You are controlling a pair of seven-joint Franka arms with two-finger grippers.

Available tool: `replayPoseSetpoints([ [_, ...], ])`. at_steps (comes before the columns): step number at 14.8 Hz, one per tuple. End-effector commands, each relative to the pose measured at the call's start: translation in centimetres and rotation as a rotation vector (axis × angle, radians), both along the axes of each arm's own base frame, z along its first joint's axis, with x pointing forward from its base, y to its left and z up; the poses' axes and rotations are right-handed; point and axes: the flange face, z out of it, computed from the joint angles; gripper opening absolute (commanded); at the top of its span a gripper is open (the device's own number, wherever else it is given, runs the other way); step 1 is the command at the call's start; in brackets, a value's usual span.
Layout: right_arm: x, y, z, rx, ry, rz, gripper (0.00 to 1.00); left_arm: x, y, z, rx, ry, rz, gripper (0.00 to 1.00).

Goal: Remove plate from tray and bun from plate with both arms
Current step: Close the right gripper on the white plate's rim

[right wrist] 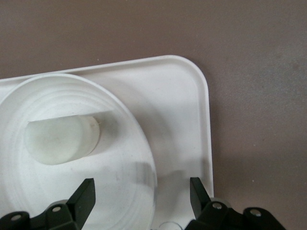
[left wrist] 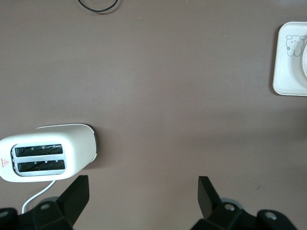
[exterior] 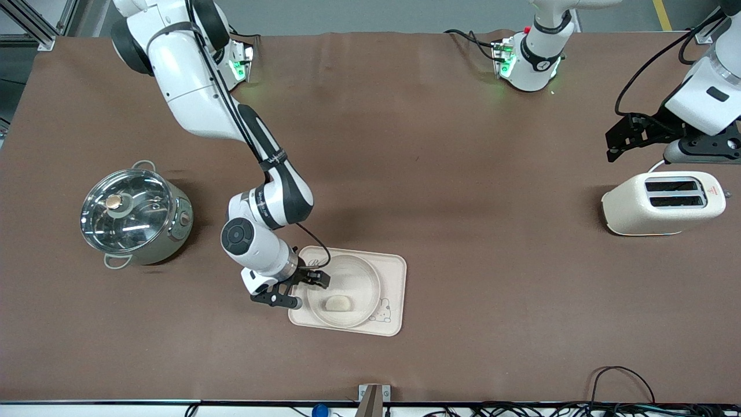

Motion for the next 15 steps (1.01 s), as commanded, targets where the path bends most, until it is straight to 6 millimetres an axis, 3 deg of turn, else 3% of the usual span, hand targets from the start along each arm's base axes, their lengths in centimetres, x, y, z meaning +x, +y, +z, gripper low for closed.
replayPoseSetpoints([
  [1,0.7,-0.6,-1.0,0.002,-0.025,0.041,0.65,-0.1,0.1,0.4,-0.001,0.005,-0.010,1.00],
  [5,0.5,-0.2,-1.7,-0.001,-0.030,0.055,0.44,-0.1,0.0,0.4,-0.001,0.005,-0.011,1.00],
  [9,0.5,0.1,-1.5,0.002,-0.036,0.056,0.02,-0.1,0.0,0.4,-0.001,0.005,-0.011,1.00],
  [12,0.5,0.3,-0.9,0.050,-0.019,0.042,0.00,-0.1,0.0,0.4,-0.001,0.005,-0.011,1.00],
  [15,1.1,-0.1,1.9,0.154,-0.009,0.018,0.00,-0.1,0.0,0.4,-0.001,0.005,-0.011,1.00],
])
